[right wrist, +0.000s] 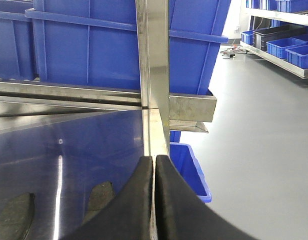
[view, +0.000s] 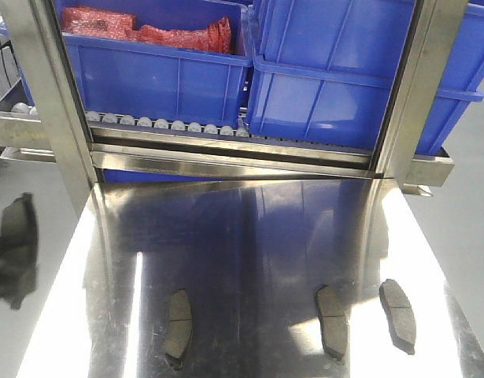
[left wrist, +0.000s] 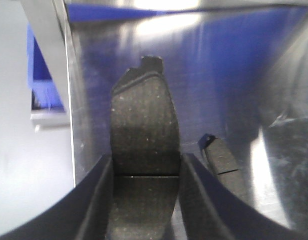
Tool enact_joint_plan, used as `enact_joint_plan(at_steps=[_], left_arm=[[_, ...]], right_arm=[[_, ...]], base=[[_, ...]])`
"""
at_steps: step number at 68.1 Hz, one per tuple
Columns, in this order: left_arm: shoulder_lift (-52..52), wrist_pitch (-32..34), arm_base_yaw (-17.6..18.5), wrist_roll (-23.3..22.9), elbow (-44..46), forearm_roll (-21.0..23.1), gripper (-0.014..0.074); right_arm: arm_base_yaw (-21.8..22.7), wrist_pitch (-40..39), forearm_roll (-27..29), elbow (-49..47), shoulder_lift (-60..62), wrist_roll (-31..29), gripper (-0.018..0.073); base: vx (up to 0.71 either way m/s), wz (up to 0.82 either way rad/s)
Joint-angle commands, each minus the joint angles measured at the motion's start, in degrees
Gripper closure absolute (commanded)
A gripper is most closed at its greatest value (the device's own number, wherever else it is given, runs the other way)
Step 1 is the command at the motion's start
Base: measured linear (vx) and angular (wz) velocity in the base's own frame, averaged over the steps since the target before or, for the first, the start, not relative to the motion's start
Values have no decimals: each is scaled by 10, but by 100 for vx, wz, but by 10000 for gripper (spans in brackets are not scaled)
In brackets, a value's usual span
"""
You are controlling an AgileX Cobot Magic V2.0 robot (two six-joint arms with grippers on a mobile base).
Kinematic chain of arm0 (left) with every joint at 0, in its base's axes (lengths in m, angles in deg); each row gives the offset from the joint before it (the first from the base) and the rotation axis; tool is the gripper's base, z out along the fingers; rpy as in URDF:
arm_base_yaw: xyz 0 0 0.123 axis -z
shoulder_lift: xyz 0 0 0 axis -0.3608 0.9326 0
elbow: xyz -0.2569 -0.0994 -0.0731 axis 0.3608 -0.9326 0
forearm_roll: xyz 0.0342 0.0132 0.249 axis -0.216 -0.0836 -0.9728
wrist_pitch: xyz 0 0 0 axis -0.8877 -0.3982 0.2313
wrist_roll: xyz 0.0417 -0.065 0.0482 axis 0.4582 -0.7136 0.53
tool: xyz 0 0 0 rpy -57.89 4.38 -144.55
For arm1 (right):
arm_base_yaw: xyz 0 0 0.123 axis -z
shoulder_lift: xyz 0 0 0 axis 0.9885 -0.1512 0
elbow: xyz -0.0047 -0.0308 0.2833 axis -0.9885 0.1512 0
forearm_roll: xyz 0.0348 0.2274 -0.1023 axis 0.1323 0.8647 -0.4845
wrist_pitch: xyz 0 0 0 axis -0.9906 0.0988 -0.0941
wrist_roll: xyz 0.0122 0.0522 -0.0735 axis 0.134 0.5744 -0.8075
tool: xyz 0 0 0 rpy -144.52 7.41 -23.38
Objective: Move and align brake pads A on conveyor
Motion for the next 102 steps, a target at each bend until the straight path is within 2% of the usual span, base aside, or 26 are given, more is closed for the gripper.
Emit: enact_joint_plan(at_steps=[1,24,38,60,102], left_arm=[[-65,78,0,8,-23,-8,603],[-262,93,0,21,-136,-4,603],[-322,86,0,21,-175,-4,603],[-329,90,0,21,-182,-39,602],[-329,77,0,21,-182,-39,602]], right_arm=[[2,-43,-4,7,7,-1,571],[2,-43,-4,7,7,-1,571],[2,-43,-4,7,7,-1,571],[2,-43,-4,7,7,-1,571],[2,-43,-4,7,7,-1,571]], base=[[0,0],[0,0],[0,0],[0,0],[0,0]])
